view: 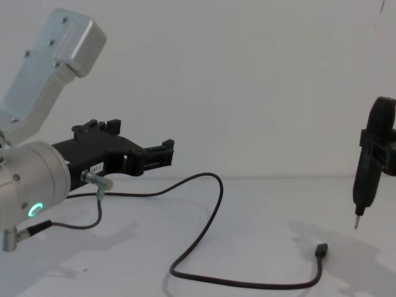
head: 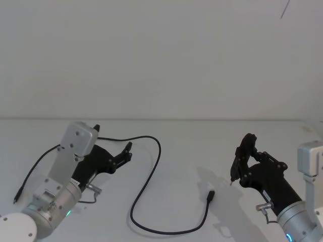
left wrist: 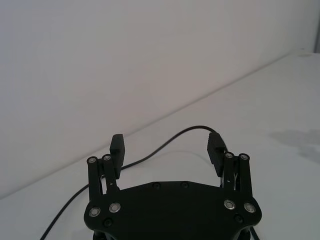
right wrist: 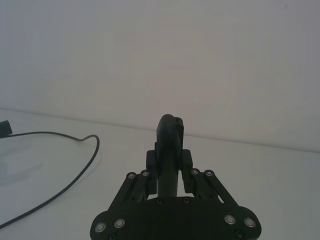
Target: Pick up the data cable with the one hand.
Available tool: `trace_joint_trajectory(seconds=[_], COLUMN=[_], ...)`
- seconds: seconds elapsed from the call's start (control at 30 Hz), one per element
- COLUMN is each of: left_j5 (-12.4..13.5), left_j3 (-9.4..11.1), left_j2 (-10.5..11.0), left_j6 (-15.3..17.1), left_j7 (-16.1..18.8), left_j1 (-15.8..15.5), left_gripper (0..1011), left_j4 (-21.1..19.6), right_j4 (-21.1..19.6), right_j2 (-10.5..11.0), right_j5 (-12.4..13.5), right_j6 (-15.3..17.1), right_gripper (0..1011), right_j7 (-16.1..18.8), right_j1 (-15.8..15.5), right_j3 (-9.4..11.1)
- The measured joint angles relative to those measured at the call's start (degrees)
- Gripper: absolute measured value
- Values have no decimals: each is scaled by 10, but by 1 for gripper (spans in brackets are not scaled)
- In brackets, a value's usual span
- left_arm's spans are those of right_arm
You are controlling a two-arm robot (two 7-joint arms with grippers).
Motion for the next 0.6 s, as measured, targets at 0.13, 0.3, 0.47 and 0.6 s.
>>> trace_joint_trajectory(seconds=[0.13,0.3,0.47,0.6], left_j5=[-3,-10,-22,-33], left_j3=[3,7,8,8], left_j2=[7,23,49,75], left_j6=[9,30,67,99], left_j7=[-17,-43,-78,-106], left_j1=[-1,0,6,13], left_gripper=[1001,1001,1001,1001], left_j4=[-6,-22,-52,-80], right_j4=[0,0,0,0], right_j2=[0,0,0,0], right_j5=[0,0,0,0], right_j6=[0,0,0,0], right_gripper=[279,279,279,279], right_j7=[0,0,0,0], right_j1=[0,0,0,0], right_j3=[0,0,0,0])
